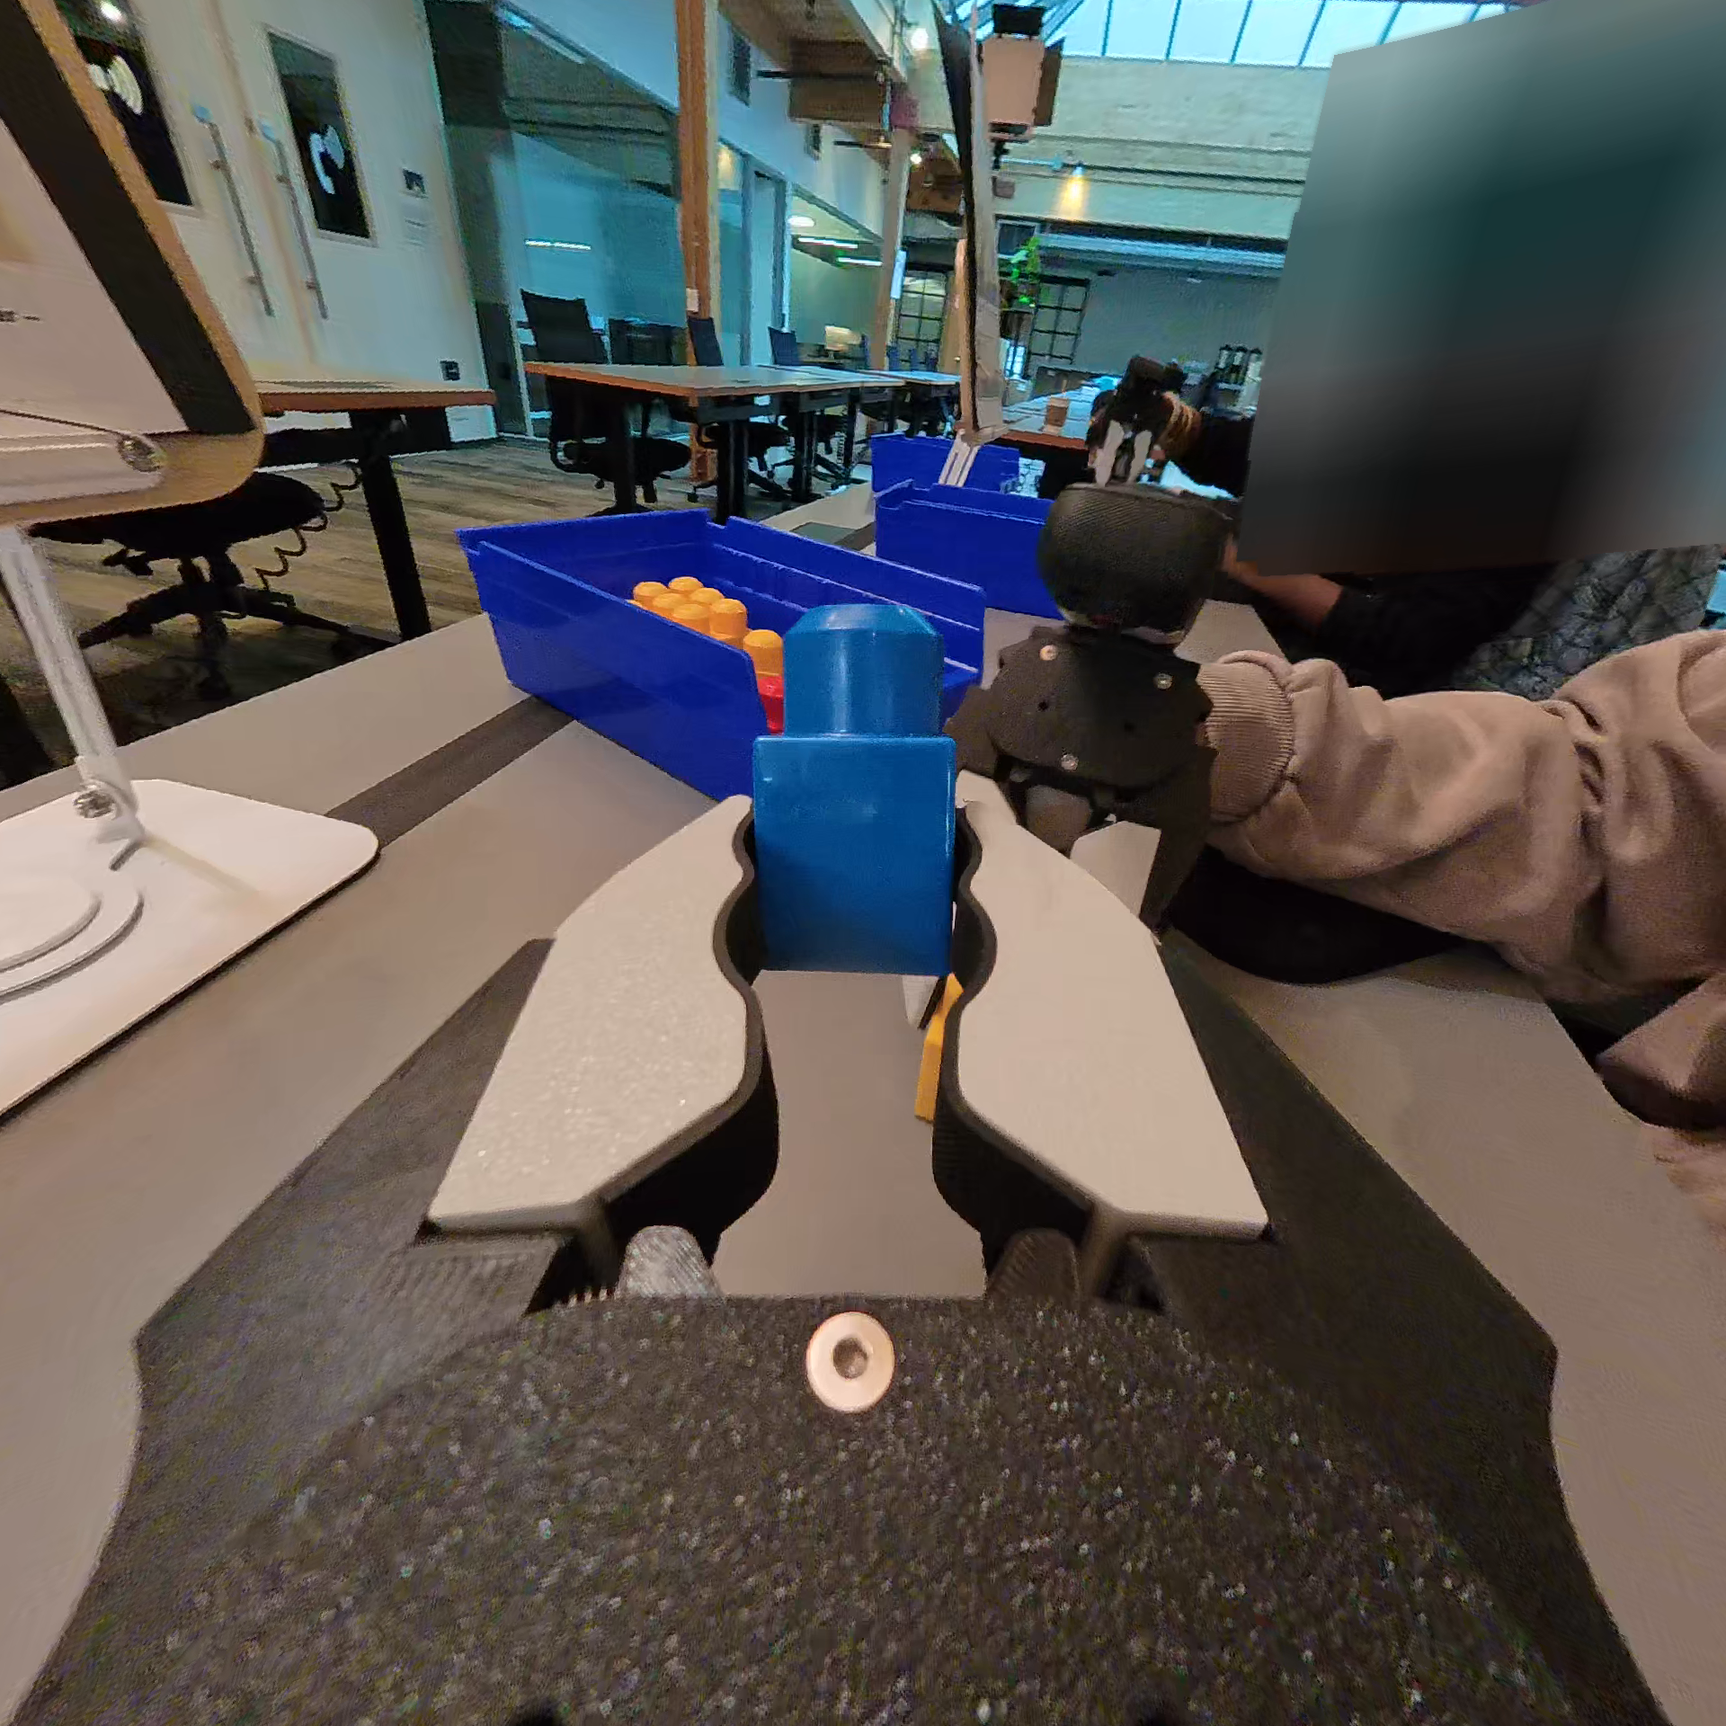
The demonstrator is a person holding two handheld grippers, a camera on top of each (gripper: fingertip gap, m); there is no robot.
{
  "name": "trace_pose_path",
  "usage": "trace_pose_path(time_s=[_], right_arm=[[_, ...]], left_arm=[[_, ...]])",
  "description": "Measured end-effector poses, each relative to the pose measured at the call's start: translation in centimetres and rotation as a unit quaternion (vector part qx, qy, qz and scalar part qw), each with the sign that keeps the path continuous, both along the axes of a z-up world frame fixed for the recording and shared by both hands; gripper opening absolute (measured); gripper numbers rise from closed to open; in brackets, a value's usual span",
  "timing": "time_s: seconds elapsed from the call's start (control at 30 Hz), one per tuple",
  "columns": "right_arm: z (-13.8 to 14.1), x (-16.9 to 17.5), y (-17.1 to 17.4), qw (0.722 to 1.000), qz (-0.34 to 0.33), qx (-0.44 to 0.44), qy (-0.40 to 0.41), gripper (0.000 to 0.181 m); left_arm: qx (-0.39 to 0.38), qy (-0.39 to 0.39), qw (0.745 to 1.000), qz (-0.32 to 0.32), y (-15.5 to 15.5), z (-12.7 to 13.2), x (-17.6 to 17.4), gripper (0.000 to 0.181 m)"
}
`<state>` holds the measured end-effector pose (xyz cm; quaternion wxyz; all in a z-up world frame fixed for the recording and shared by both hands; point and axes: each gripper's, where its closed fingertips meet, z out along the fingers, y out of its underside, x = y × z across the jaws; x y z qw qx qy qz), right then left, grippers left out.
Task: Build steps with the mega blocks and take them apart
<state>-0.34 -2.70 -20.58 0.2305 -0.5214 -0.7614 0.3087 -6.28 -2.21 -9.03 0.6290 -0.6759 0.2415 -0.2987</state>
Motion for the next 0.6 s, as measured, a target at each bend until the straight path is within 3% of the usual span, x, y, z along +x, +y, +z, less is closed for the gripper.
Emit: trace_pose_path(time_s=[0.13,0.23,0.33,0.4,0.6], right_arm=[[-0.2,-0.1,-0.7,1.0,0.01,-0.021,0.005,0.046],[3.2,0.0,-0.8,0.997,0.02,-0.037,0.07,0.062],[8.7,0.2,0.3,0.987,0.005,-0.038,0.156,0.053],[10.9,0.5,0.7,0.985,0.012,-0.024,0.172,0.048],[11.0,0.4,-1.1,0.991,0.068,0.01,0.117,0.039]], left_arm=[[0.001,0.002,1.0,-0.016,-0.3,-0.1,0.7,0.037],[-0.001,0.007,0.999,-0.033,-0.6,-0.3,1.2,0.037],[0.002,0.013,0.998,-0.061,-1.1,-0.6,2.2,0.037],[-0.001,0.029,0.997,-0.072,-1.3,-1.2,2.9,0.037],[0.001,0.059,0.992,-0.109,-2.2,-2.0,5.2,0.037]])
